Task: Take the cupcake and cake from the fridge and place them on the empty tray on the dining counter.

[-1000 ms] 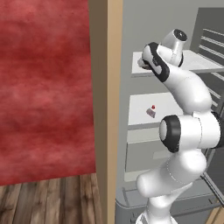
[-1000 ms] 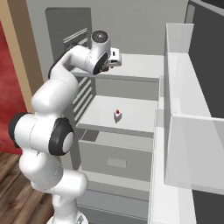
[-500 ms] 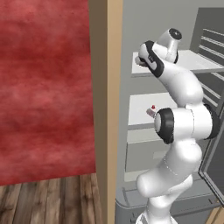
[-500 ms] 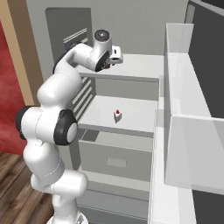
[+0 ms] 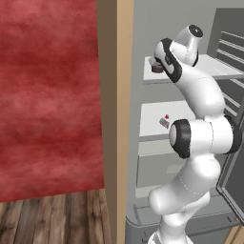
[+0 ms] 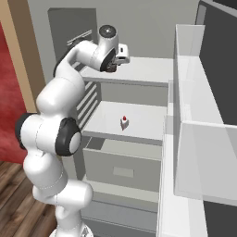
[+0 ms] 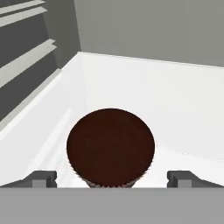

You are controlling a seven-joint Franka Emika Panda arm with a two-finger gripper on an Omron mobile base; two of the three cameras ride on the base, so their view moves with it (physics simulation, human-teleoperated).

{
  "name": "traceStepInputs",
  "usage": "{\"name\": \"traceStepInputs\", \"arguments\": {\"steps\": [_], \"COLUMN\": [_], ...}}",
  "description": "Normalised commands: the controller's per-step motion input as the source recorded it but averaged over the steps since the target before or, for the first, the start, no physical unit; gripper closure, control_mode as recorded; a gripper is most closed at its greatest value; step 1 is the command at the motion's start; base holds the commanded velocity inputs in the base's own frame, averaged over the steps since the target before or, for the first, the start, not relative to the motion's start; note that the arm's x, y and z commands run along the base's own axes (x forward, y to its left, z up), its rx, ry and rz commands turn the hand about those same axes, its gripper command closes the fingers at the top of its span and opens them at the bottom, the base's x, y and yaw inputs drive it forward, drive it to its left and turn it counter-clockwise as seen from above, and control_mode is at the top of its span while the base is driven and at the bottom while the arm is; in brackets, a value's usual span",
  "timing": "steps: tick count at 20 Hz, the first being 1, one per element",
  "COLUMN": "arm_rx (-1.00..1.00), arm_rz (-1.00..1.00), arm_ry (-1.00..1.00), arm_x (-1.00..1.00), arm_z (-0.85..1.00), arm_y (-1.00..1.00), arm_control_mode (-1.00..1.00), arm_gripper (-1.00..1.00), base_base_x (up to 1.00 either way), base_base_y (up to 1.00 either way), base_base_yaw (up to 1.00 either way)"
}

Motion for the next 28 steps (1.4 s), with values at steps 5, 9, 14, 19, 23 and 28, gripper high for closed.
{"name": "traceStepInputs", "arguments": {"steps": [5, 9, 14, 19, 23, 28], "arm_rx": [0.0, 0.0, 0.0, 0.0, 0.0, 0.01], "arm_rz": [0.0, 0.0, 0.0, 0.0, 0.0, 0.0], "arm_ry": [0.0, 0.0, -0.01, 0.01, 0.01, 0.0], "arm_x": [0.19, 0.24, 0.24, 0.02, 0.0, -0.05], "arm_z": [-0.02, -0.06, -0.06, -0.33, -0.36, -0.46], "arm_y": [0.1, 0.0, 0.0, 0.01, 0.0, 0.03], "arm_control_mode": [-1.0, -1.0, -1.0, -1.0, -1.0, -1.0], "arm_gripper": [-1.0, -1.0, -1.0, 1.0, 1.0, 1.0], "base_base_x": [0.0, 0.0, 0.0, 0.0, 0.0, 0.0], "base_base_y": [0.0, 0.0, 0.0, 0.0, 0.0, 0.0], "base_base_yaw": [0.0, 0.0, 0.0, 0.0, 0.0, 0.0]}}
